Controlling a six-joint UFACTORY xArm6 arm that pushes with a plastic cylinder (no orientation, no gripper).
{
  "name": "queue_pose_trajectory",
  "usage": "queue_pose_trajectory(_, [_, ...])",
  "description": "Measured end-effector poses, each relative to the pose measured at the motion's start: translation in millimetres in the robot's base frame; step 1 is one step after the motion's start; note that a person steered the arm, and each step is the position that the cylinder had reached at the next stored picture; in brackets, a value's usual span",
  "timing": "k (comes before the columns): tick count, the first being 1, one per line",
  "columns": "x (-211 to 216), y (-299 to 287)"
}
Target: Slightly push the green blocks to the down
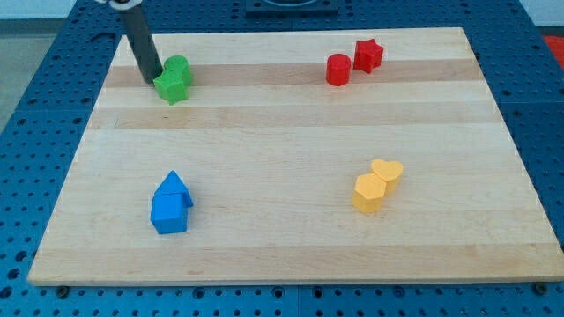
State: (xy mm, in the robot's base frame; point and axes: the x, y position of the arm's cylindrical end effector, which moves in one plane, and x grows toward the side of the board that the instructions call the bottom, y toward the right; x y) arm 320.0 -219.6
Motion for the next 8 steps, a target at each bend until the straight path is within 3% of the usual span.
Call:
queue_pose_trajectory(1, [4.2, -1.6])
queue_pose_trajectory(3, [-68.0, -5.3])
queue_pose_trajectory(5, [-69.8, -5.3])
queue_pose_trajectory(7, [-103.7, 50.6])
queue_pose_trajectory(8, [-54.2, 58.2])
